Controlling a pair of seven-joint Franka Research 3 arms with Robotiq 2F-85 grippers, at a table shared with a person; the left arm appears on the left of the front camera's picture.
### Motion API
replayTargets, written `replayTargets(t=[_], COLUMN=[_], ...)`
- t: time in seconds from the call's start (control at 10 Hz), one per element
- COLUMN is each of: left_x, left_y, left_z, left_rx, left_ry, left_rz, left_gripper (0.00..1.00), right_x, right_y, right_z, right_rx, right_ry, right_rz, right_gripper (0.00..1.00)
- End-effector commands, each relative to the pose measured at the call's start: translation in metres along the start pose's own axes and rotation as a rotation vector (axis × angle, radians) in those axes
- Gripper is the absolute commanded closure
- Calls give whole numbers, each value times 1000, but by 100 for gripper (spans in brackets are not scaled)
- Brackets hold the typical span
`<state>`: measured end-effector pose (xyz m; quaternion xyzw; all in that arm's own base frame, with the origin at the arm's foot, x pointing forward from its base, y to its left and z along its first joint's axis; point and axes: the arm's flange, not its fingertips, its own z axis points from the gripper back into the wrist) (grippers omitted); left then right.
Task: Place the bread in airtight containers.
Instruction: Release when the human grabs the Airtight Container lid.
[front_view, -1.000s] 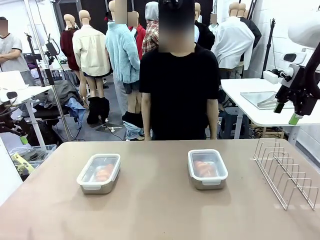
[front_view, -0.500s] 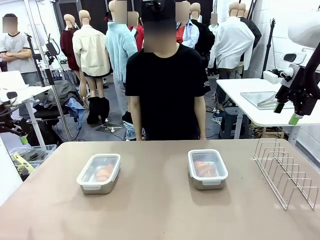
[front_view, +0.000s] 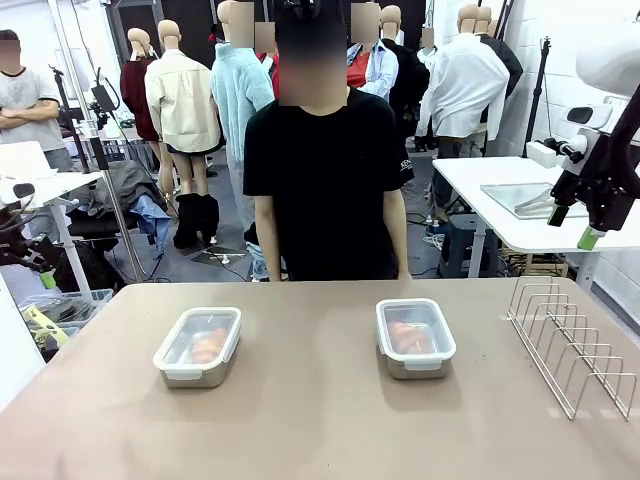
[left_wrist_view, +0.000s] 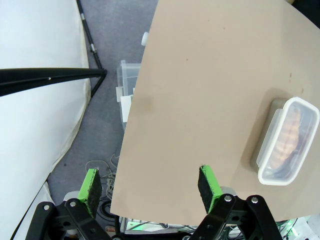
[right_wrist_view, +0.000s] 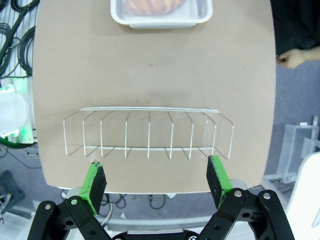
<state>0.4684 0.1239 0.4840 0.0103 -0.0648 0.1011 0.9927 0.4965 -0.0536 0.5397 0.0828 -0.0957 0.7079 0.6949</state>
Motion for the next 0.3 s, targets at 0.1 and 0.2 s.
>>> replayTargets(t=[0.1,0.2], left_x=[0,0], left_y=[1,1], left_z=[1,1], left_rx=[-1,-1], left_ry=[-2,-2], left_rz=[3,3], left_gripper=[0,0], right_x=[1,1], right_y=[1,1], right_z=[0,0], right_rx=[8,8], right_ry=[10,10], right_rz=[13,13], right_gripper=[0,0])
